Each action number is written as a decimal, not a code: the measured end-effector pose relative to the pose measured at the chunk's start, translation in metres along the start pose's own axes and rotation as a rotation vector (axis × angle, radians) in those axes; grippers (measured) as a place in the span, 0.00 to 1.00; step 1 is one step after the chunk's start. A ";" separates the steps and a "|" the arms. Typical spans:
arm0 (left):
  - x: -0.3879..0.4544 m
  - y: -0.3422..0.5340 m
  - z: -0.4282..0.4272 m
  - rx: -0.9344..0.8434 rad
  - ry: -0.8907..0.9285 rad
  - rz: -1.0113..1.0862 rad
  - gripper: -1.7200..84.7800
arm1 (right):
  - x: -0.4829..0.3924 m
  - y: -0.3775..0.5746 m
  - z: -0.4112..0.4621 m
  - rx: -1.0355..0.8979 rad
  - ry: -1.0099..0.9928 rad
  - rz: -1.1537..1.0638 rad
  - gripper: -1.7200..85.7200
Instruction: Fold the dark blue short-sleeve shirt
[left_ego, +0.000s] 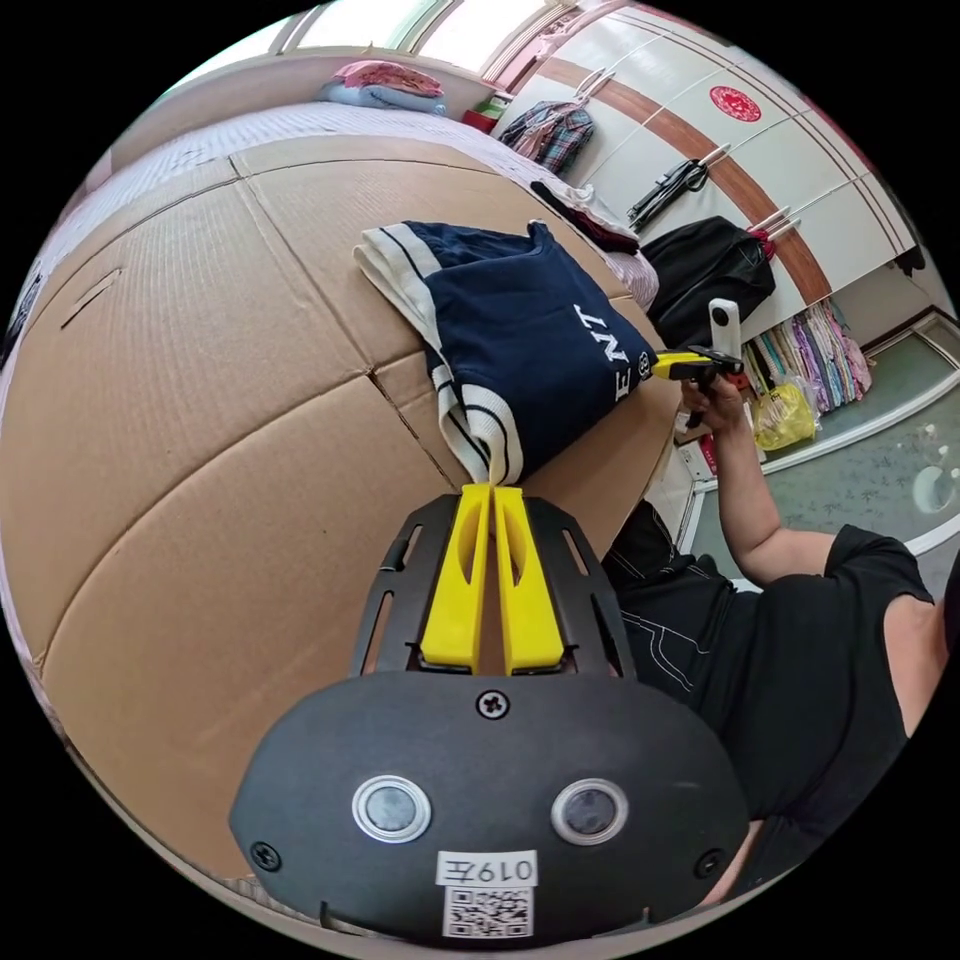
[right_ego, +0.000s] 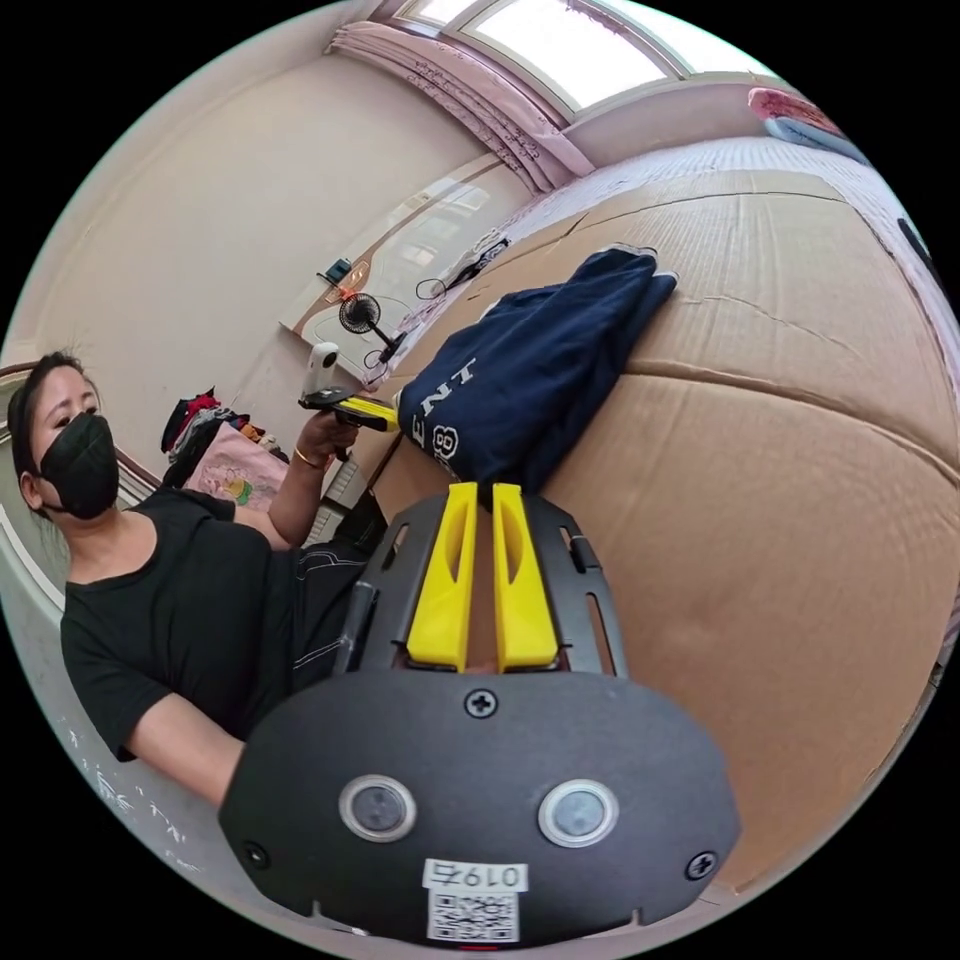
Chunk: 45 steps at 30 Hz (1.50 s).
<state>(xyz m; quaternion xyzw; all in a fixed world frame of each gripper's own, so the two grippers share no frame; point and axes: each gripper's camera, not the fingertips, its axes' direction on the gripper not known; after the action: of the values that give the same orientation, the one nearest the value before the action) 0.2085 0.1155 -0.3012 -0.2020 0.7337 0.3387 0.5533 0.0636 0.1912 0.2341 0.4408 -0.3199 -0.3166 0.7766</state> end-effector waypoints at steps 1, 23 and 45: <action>0.003 0.001 0.004 0.003 0.000 0.013 0.03 | -0.003 0.002 -0.001 0.010 0.015 -0.007 0.04; 0.159 0.045 0.079 0.306 -0.102 0.482 0.11 | -0.003 0.029 -0.070 0.183 0.085 0.003 0.14; 0.277 0.015 0.281 0.028 -0.572 0.877 0.17 | 0.080 0.018 -0.129 0.219 -0.158 0.037 0.17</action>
<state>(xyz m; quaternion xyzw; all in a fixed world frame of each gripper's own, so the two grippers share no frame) 0.3034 0.3503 -0.6040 0.2325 0.5732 0.5704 0.5404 0.2151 0.1990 0.2147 0.4905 -0.4209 -0.2992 0.7020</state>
